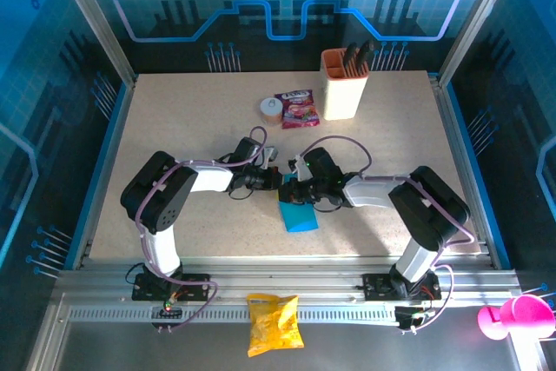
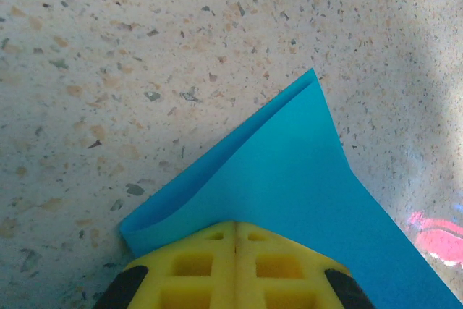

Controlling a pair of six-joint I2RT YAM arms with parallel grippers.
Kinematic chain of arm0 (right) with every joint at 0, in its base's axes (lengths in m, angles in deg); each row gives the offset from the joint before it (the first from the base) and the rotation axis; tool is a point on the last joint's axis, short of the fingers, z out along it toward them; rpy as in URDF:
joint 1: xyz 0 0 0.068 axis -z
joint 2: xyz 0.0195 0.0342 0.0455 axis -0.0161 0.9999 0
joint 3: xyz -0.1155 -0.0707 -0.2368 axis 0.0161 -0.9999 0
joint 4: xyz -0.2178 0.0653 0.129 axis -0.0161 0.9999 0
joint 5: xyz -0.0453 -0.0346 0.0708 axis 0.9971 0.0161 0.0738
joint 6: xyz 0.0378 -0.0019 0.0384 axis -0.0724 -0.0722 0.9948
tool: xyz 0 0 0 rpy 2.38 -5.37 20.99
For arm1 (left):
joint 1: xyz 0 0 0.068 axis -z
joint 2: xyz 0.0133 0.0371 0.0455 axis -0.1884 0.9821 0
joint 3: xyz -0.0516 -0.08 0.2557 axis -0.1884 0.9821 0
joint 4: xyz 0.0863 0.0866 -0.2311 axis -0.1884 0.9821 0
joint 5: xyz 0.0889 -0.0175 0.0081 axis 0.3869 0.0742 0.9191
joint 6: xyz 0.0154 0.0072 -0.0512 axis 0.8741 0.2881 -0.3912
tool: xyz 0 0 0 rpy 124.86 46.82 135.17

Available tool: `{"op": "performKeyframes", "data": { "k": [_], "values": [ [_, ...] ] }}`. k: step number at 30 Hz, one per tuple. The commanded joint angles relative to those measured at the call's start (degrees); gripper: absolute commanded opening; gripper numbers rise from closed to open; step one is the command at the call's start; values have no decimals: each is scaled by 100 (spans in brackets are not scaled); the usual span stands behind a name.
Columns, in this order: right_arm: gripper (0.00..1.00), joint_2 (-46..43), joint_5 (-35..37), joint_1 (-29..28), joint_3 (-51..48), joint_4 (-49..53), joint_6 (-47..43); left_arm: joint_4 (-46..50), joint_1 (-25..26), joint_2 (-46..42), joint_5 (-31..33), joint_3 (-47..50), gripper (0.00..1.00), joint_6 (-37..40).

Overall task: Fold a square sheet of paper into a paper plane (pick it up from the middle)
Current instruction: First fold in half a square sheet of paper at the center of the table.

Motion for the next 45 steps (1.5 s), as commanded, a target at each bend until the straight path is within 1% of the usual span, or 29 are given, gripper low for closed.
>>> {"op": "performKeyframes", "data": {
  "k": [1, 8, 12, 18, 26, 32, 40, 43, 45],
  "values": [
    [0, 251, 70, -111, -143, -511, 241, 358, 67, 216, 120, 61, 0, 164],
    [0, 690, 186, -174, -257, -370, 59, 400, 67, 259, 128, 62, 0, 180],
    [0, 780, 200, -194, -287, 19, -235, 410, 62, 307, 137, 21, 0, 196],
    [0, 575, 179, -277, -371, 530, -624, 562, 67, 423, 207, -75, 0, 258],
    [0, 154, 281, -670, -612, 1008, -1010, 639, 68, 475, 221, -133, 0, 328],
    [0, -25, 412, -1013, -1002, 885, -835, 664, 59, 487, 216, -150, 0, 355],
    [0, -193, 435, -1298, -1916, 47, -214, 706, 58, 488, 208, -194, 0, 380],
    [0, -483, 436, -1396, -2080, 170, -162, 717, 58, 488, 199, -212, 0, 390],
    [0, -754, 492, -1464, -2060, 509, -242, 722, 57, 480, 201, -220, 0, 386]
  ]
}}
